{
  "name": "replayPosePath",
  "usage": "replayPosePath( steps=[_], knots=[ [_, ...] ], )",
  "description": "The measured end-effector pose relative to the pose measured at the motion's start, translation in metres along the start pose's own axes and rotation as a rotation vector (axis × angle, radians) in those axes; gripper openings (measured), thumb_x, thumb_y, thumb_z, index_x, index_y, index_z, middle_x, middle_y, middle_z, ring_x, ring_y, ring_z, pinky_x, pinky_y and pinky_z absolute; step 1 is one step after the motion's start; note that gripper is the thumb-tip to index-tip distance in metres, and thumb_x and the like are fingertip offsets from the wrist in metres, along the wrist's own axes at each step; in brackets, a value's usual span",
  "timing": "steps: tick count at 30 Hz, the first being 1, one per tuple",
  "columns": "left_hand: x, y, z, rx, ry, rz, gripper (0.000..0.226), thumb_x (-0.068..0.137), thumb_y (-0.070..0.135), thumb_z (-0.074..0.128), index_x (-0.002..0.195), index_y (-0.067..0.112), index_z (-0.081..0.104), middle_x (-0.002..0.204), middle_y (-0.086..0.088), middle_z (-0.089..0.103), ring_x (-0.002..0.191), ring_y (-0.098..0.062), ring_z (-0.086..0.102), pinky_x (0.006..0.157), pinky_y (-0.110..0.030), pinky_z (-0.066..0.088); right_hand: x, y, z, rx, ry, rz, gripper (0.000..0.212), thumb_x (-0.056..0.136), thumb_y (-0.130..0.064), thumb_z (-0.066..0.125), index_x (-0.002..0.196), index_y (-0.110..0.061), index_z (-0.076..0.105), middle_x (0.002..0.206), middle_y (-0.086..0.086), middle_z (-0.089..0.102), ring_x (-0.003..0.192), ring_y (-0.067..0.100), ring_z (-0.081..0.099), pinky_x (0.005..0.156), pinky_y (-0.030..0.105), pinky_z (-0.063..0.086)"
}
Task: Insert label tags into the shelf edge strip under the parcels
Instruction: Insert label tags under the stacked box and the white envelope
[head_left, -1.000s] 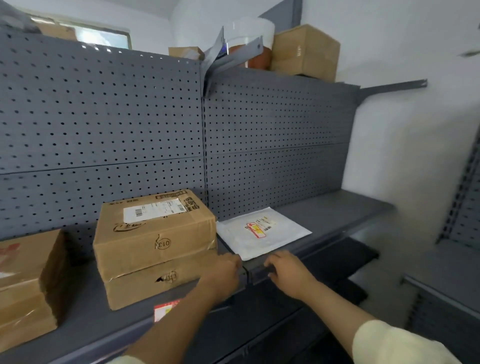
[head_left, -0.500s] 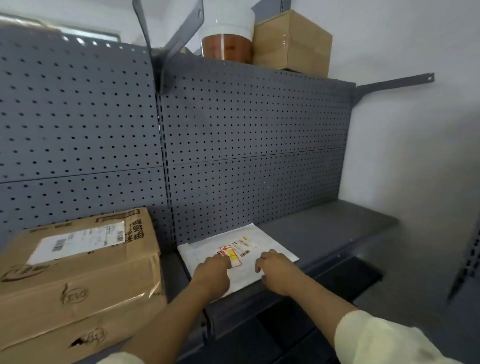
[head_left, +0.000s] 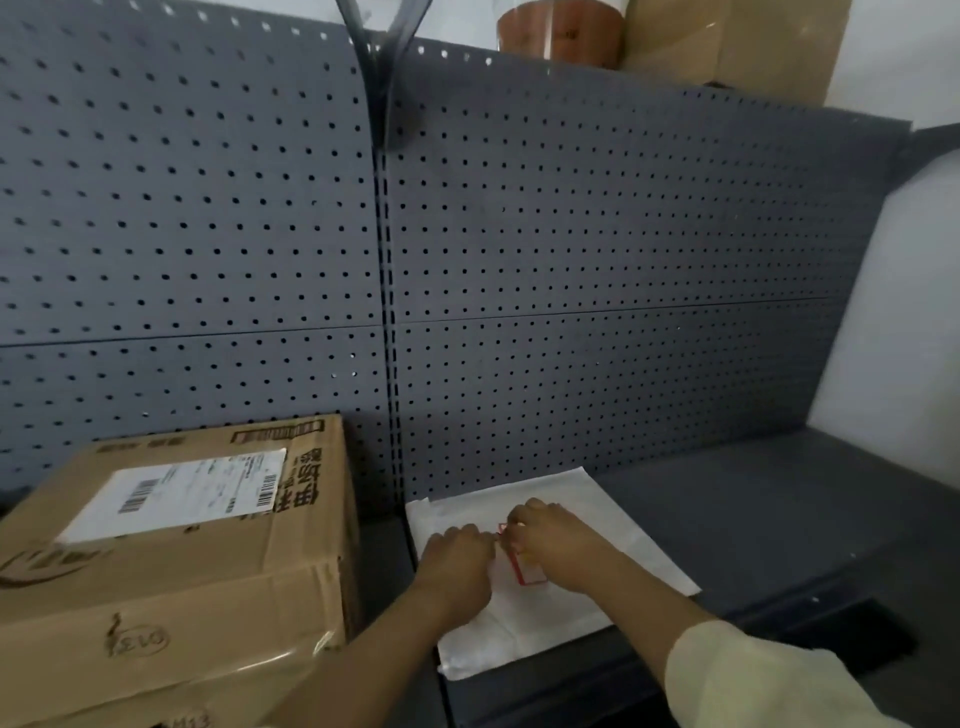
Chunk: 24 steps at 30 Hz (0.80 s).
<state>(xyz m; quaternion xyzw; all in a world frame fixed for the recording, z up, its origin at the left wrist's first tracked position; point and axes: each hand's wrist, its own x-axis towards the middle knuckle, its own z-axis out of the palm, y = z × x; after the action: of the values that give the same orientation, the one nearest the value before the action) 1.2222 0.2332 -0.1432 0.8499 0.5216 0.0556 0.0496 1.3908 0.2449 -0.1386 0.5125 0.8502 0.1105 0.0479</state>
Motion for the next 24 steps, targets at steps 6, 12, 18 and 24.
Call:
replayPosePath(
  steps=[6,12,18,24],
  knots=[
    [0.016,-0.008,0.007,-0.058,-0.063,0.025,0.03,0.095,0.013,0.04,0.122,0.012,0.052,0.123,-0.012,0.052,0.11,-0.029,0.052,0.09,-0.034,0.04,0.029,0.004,-0.004,-0.172,0.028,-0.136,0.023,0.067,-0.002,0.074,0.088,-0.01,0.07,0.091,0.008,0.07,0.095,0.028,0.06,0.075,0.033,0.045],
    [0.027,-0.014,0.006,-0.086,-0.088,0.03,0.035,0.095,0.013,0.041,0.129,0.014,0.052,0.129,-0.01,0.051,0.116,-0.027,0.051,0.095,-0.035,0.041,0.03,0.014,-0.01,-0.28,-0.127,-0.159,0.038,0.089,0.001,0.053,0.126,-0.007,0.055,0.123,0.016,0.06,0.12,0.033,0.043,0.093,0.041,0.035],
    [0.028,-0.013,0.009,-0.076,-0.087,0.052,0.036,0.096,0.015,0.041,0.131,0.013,0.051,0.132,-0.011,0.049,0.118,-0.027,0.049,0.097,-0.035,0.041,0.024,0.014,-0.013,-0.301,-0.216,-0.1,0.034,0.09,-0.009,0.058,0.124,-0.008,0.055,0.125,0.014,0.057,0.121,0.033,0.042,0.093,0.041,0.038],
    [0.024,-0.014,0.01,-0.063,-0.118,0.075,0.035,0.096,0.014,0.043,0.13,0.011,0.051,0.132,-0.012,0.045,0.118,-0.029,0.046,0.096,-0.034,0.039,-0.001,0.025,-0.019,-0.138,-0.453,0.209,0.058,0.081,-0.04,0.073,0.127,-0.011,0.054,0.13,0.013,0.05,0.123,0.029,0.041,0.098,0.04,0.041]
  ],
)
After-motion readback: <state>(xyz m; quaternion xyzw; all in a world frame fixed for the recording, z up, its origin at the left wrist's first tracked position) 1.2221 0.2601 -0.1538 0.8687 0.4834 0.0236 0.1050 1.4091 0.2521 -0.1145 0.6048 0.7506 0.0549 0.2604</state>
